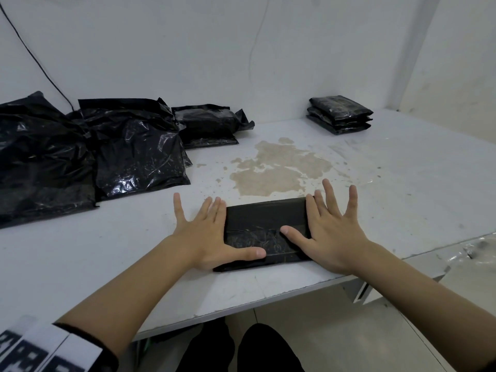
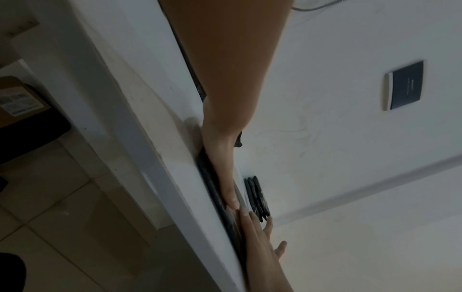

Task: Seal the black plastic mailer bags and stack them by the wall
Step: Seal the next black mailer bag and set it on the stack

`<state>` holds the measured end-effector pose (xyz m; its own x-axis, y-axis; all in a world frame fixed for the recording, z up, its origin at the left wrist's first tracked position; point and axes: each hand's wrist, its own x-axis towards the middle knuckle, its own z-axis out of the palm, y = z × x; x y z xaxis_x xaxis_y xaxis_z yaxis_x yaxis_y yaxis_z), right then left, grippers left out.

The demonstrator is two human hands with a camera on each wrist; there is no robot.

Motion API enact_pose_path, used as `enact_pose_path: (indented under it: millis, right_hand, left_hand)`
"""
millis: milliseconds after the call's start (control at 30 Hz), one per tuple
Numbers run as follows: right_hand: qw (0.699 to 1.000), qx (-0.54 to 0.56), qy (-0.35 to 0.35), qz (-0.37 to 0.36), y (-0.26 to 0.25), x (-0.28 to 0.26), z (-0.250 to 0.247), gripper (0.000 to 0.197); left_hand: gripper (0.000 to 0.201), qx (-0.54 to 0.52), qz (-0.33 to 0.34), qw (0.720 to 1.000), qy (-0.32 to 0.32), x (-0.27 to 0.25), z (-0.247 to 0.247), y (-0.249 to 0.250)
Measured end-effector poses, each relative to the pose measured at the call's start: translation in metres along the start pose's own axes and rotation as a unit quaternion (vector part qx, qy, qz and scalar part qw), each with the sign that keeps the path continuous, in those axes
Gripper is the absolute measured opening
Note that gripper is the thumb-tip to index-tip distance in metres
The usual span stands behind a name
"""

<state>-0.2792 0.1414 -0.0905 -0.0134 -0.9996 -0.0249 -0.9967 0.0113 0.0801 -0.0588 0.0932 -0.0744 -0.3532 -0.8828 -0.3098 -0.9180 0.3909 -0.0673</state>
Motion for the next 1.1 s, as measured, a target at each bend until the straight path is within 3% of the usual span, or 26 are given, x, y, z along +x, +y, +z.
enact_pose_path:
  millis: [67, 100, 200, 233, 300, 367, 500, 600, 700, 800, 900, 967, 1100]
  right_hand:
    - [1.0, 0.001, 0.019, 0.004, -0.001, -0.002, 0.001, 0.108]
    - [1.0, 0.003, 0.028, 0.003, -0.002, -0.003, 0.002, 0.105]
    - [0.999, 0.019, 0.03, -0.019, 0.0, -0.002, 0.005, 0.099]
    - [0.999, 0.025, 0.023, -0.024, 0.001, -0.001, 0.005, 0.099]
    - [0.999, 0.043, 0.011, -0.024, 0.002, 0.0, 0.006, 0.092]
    - [0.997, 0.076, -0.011, -0.016, 0.002, -0.002, 0.005, 0.07]
    - [0.989, 0.145, -0.021, 0.004, 0.008, 0.0, -0.006, 0.055]
    - [0.984, 0.169, 0.052, 0.023, 0.018, 0.007, -0.015, 0.039]
    - [0.972, 0.16, 0.145, -0.09, 0.019, 0.0, -0.022, 0.046]
    - [0.971, 0.126, 0.098, -0.181, 0.008, -0.017, -0.012, 0.046]
    - [0.973, 0.123, 0.048, -0.187, 0.011, -0.023, 0.007, 0.087]
    - [0.972, 0.136, 0.037, -0.19, 0.017, -0.02, 0.015, 0.099]
    - [0.969, 0.165, 0.01, -0.186, 0.017, -0.018, 0.013, 0.064]
  left_hand:
    - [0.143, 0.007, -0.017, 1.0, 0.014, -0.001, 0.0, 0.001]
    - [0.141, 0.017, -0.002, 0.998, 0.052, -0.001, 0.002, 0.001]
    - [0.108, 0.058, 0.157, 0.962, 0.218, 0.001, 0.008, -0.003]
    - [0.091, 0.05, 0.232, 0.943, 0.233, 0.002, 0.008, -0.004]
    - [0.062, 0.054, 0.356, 0.909, 0.211, 0.005, 0.006, -0.002]
    - [0.053, 0.061, 0.402, 0.898, 0.167, 0.007, 0.005, 0.001]
    - [0.054, 0.025, 0.399, 0.911, 0.1, 0.008, 0.003, 0.005]
    - [0.056, -0.002, 0.404, 0.909, 0.101, 0.007, 0.003, 0.004]
    - [0.055, -0.023, 0.404, 0.908, 0.106, 0.008, 0.004, 0.005]
    - [0.054, -0.039, 0.408, 0.906, 0.11, 0.008, 0.007, 0.004]
    - [0.048, -0.063, 0.407, 0.906, 0.101, 0.008, 0.01, 0.003]
    - [0.044, -0.108, 0.399, 0.907, 0.077, 0.007, 0.011, 0.002]
    - [0.045, -0.149, 0.384, 0.91, 0.05, 0.006, 0.008, 0.001]
